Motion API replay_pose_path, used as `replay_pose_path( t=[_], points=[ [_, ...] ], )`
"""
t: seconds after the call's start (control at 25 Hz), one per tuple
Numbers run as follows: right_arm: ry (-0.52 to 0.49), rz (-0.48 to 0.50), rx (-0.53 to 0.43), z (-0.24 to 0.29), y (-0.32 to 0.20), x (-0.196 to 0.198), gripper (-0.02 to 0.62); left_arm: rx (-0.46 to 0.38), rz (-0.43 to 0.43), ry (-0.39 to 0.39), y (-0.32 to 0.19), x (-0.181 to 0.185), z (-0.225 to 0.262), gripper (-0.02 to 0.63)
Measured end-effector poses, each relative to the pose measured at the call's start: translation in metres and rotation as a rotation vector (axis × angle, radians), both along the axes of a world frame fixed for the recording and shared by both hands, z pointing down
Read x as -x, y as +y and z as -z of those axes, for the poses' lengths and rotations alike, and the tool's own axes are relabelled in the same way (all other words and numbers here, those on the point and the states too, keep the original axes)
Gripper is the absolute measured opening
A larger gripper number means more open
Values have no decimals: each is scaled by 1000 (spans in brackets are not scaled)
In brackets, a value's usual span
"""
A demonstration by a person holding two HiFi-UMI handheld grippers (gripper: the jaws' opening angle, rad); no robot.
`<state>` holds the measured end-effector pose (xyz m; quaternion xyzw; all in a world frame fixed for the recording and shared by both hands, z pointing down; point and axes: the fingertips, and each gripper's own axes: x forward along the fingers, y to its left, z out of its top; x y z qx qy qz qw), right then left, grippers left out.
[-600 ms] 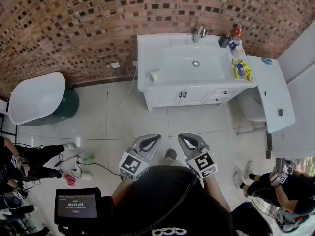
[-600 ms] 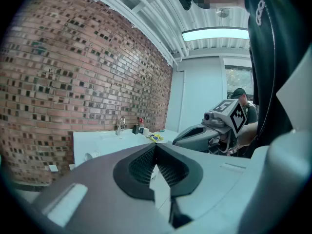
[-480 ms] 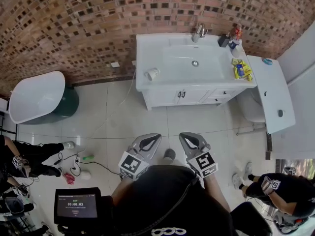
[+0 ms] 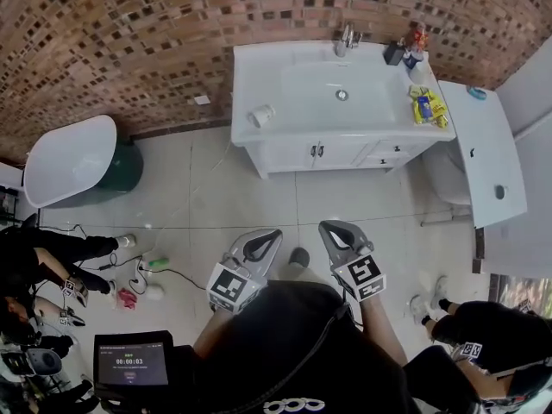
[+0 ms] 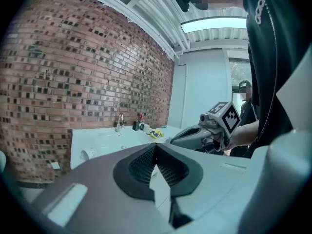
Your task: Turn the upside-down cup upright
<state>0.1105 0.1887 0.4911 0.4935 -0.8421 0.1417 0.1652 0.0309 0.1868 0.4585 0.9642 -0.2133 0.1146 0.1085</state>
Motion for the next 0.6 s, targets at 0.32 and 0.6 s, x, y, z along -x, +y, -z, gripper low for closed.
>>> replay_pose_path(
  t=[0.32, 0.6],
  points=[
    [-5, -14, 45, -16, -7, -4, -8, 32, 28, -28, -9, 10, -11, 15],
    [138, -10, 47, -31, -22, -9, -8, 17, 7, 8, -41, -4, -16, 15]
  ],
)
